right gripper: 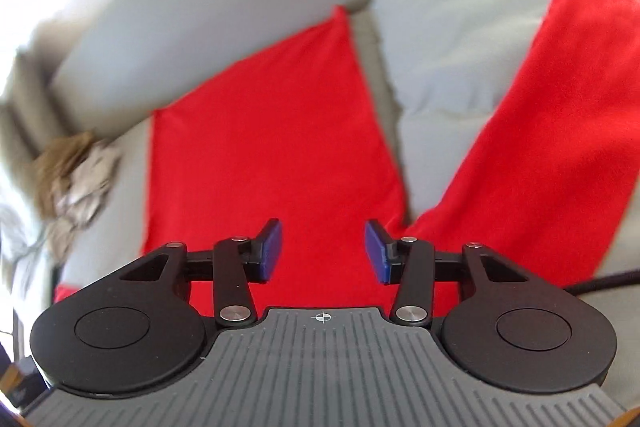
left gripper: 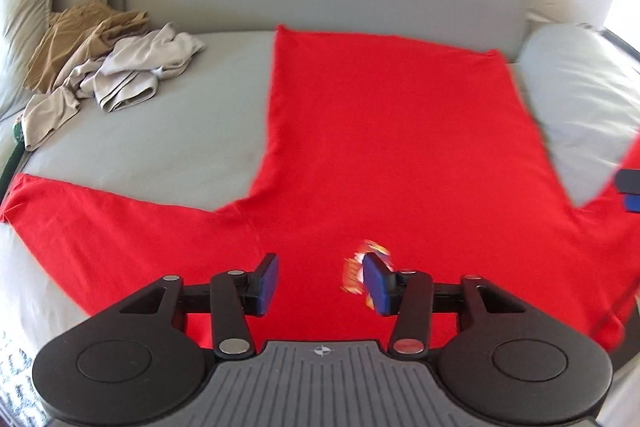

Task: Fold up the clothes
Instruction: 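Open both grippers and release the flattened shirt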

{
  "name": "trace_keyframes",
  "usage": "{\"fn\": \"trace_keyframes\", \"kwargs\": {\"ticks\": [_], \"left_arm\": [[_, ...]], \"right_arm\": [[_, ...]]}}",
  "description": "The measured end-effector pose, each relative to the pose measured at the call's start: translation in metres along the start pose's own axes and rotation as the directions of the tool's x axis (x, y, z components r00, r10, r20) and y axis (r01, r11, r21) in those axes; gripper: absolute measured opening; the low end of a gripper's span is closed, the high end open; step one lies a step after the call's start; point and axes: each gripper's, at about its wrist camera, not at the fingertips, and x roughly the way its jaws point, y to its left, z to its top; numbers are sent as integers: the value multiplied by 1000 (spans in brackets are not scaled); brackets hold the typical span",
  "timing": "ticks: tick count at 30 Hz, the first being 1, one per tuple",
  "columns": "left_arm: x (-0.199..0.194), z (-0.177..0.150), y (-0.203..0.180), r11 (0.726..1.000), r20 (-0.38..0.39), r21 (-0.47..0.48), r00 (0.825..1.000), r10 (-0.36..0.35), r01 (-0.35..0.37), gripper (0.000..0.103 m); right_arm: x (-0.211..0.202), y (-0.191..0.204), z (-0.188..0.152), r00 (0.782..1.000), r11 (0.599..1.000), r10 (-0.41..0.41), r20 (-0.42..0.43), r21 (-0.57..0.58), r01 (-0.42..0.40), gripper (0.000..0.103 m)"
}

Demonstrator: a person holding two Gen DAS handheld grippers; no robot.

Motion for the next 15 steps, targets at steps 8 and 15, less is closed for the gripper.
{"fn": "trace_keyframes", "kwargs": {"ticks": [8,15], "left_arm": [[26,-49,-28,998,-129,69,992,13,-4,49],[-4,-67,-31,993,-180,116,984,-12,33,50]], "right_arm": [[11,21,-77,989,994,-10,-148,-109,-6,47],[-2,5,-112,959,998,8,-282,-55,-24,50]]}}
